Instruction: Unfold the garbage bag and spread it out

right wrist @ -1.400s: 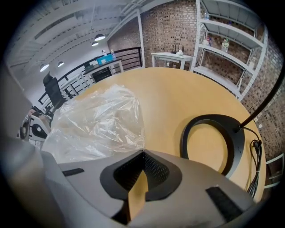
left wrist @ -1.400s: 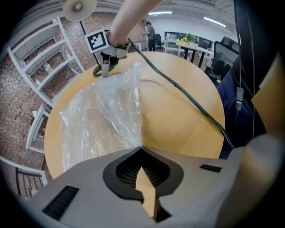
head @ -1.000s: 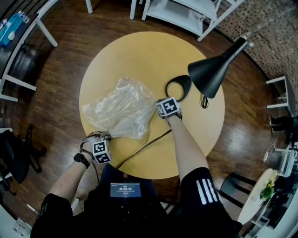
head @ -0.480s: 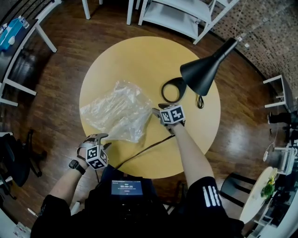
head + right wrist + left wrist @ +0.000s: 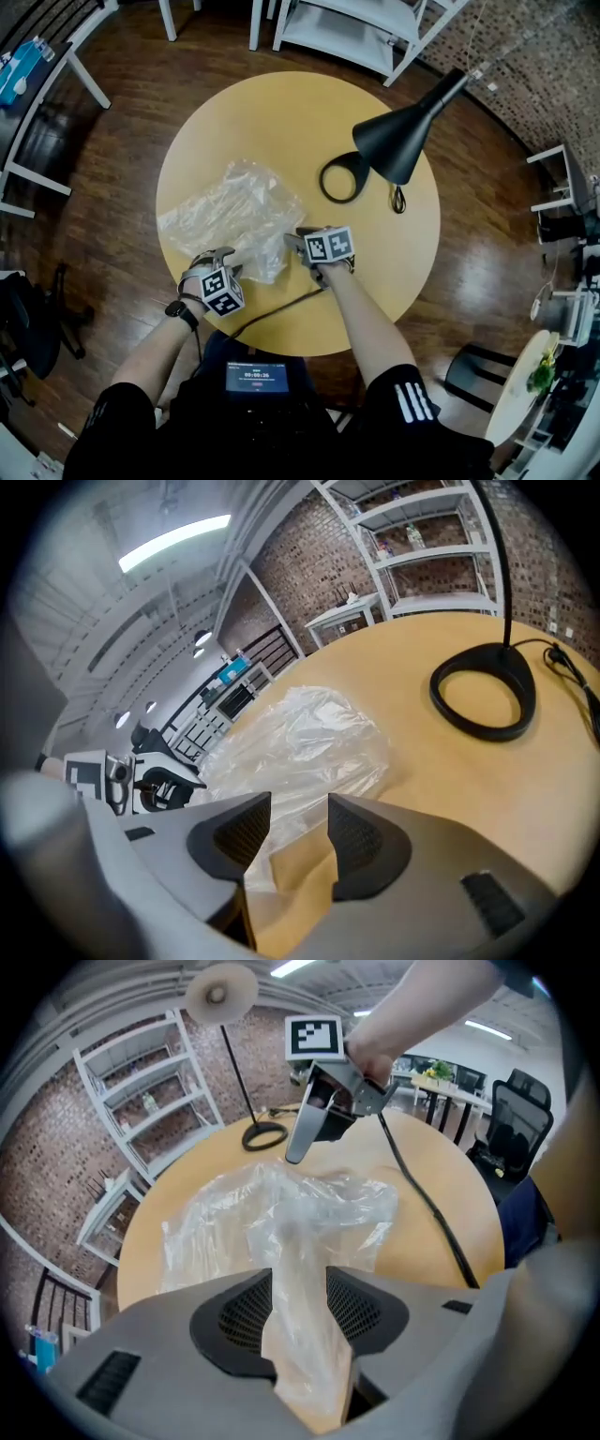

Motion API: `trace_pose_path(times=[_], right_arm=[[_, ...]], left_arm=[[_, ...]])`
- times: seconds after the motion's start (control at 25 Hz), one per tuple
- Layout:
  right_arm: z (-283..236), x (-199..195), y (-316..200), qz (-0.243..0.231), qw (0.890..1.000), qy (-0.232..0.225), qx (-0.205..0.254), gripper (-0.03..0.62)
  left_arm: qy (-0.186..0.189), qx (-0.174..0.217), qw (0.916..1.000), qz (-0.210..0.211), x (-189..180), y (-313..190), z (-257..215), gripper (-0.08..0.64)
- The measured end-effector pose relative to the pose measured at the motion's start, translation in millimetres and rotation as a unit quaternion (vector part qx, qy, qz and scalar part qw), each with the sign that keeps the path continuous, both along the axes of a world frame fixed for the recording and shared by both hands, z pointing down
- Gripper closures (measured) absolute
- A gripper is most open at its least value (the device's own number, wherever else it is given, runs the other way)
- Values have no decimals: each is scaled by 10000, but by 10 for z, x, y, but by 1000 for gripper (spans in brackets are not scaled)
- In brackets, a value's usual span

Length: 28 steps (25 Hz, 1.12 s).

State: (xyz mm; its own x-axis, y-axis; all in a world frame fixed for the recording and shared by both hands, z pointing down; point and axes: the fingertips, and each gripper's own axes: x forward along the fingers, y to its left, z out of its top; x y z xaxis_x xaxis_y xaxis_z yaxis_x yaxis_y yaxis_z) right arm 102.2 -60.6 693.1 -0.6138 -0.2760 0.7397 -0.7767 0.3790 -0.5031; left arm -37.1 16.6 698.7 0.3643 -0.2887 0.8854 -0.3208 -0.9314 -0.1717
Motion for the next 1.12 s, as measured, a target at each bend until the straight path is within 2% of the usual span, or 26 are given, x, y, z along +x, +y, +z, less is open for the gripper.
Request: trace_pose_path(times=[0.16, 0.28, 0.32, 0.4, 0.48, 0.56, 0.68, 0.84, 1.0, 1.12], right_arm=[[116, -141, -13, 289, 9993, -75, -222, 370], [305, -143, 59, 227, 9986, 193, -429, 373], [369, -125, 92, 152, 9983, 321, -469, 404], [433, -72, 122, 51, 9977, 534, -414, 493], [405, -21, 115, 41, 9978, 598, -277, 552], [339, 34, 98, 53, 9983, 557, -173, 568], [245, 147, 83, 79, 9989, 458, -90, 569], [148, 344, 126, 32, 9990, 441, -11, 569], [189, 524, 248, -126, 9985, 522, -127, 568], [278, 635, 320, -271, 9960, 838, -141, 568]], left_arm=[[-416, -344, 9981, 294, 40, 114, 355, 375], [-596, -297, 9951, 729, 102, 256, 432, 504], [-634, -260, 9941, 838, 123, 295, 441, 548], [-678, -203, 9926, 991, 153, 360, 441, 557], [-703, -104, 9915, 1087, 155, 396, 412, 557], [-670, 44, 9910, 1156, 151, 418, 349, 557], [-405, 291, 9909, 1246, 207, 482, 151, 556], [-167, 648, 9860, 1529, 329, 666, -84, 556], [9, 534, 9814, 1846, 549, 984, -58, 556], [-2, 547, 9783, 1999, 709, 1145, -61, 556]])
